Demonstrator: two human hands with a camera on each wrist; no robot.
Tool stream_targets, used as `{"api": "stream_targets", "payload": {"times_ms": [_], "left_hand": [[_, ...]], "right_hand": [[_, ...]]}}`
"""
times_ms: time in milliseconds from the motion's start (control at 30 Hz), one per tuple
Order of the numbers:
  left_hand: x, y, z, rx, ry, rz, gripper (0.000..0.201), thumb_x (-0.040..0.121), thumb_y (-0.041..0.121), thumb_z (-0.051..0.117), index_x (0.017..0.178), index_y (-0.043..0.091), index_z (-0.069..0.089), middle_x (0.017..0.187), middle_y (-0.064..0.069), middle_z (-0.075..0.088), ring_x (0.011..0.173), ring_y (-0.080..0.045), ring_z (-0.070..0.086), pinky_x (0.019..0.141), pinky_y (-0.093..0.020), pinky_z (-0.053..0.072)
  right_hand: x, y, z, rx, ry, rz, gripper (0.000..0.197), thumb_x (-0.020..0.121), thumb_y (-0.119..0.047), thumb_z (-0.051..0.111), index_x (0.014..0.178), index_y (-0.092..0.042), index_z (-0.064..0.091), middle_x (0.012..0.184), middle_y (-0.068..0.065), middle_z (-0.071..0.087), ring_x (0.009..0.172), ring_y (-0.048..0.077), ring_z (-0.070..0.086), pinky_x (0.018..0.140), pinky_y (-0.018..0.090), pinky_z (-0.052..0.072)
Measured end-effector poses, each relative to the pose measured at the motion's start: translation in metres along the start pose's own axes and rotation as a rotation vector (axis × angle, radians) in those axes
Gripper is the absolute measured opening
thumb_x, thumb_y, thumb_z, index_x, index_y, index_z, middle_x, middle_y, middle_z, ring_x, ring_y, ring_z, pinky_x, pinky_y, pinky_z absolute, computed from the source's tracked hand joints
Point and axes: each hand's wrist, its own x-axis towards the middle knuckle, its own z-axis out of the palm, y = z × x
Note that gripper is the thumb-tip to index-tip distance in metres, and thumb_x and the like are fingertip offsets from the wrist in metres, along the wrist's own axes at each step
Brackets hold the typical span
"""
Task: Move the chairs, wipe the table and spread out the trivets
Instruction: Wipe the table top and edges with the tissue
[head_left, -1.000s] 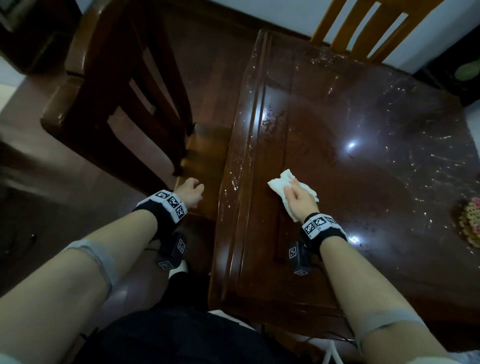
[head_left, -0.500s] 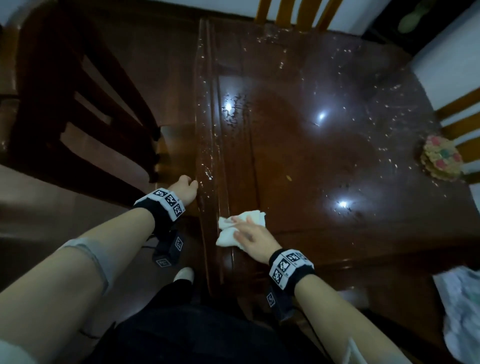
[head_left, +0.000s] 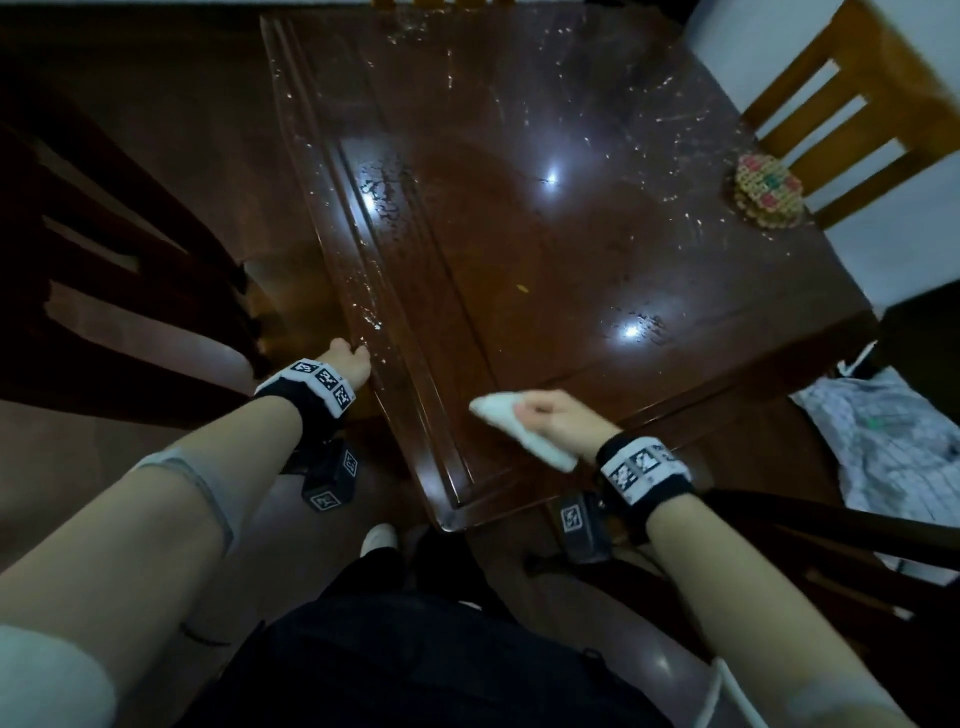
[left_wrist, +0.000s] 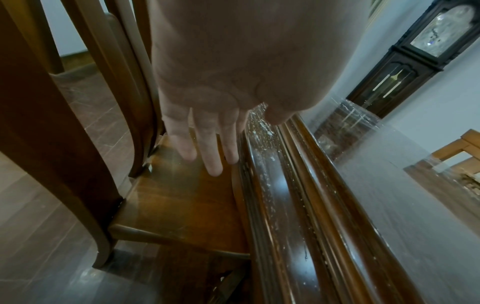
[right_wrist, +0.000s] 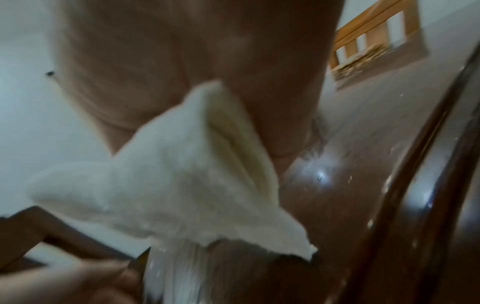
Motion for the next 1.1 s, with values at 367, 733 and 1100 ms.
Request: {"api": "stream_targets", "payload": {"times_ms": [367,733,1100], "left_hand": [[-0.01,-0.001,0.006,-0.11,0.041,-0.08,0.049,0.099,0.041,0.036,0.141,0.017,0.034,0.12,-0.01,0.059,0.102,-0.029,0.06,0.094,-0.042,0.05],[-0.009,0.005,0.021,0.147,0.009,-0.105,0.054,0.102,0.04,0.027,0.146,0.008,0.028,0.139,-0.017,0.047,0.124,-0.035,0.048,0.099,-0.042,0.037],[-0.026,0.007,0.015,0.326,-0.117,-0.003,0.061,0.104,0.041,0.022,0.123,-0.005,0.057,0.12,-0.02,0.062,0.112,-0.032,0.057,0.097,-0.035,0.04]], "right_hand": [[0.086,0.003,-0.046,-0.461,0.288,0.052,0.041,0.105,-0.028,0.03,0.136,-0.01,0.049,0.157,0.008,0.028,0.144,0.025,0.024,0.114,0.034,0.021],[0.058,0.007,0.002,-0.579,-0.061,-0.153,0.041,0.105,-0.025,0.034,0.146,-0.022,0.04,0.159,-0.005,0.022,0.148,0.024,0.014,0.116,0.031,0.01],[-0.003,0.022,0.083,-0.479,-0.054,0.002,0.04,0.103,-0.028,0.039,0.142,-0.023,0.046,0.152,-0.007,0.038,0.143,0.021,0.027,0.111,0.029,0.022]]}}
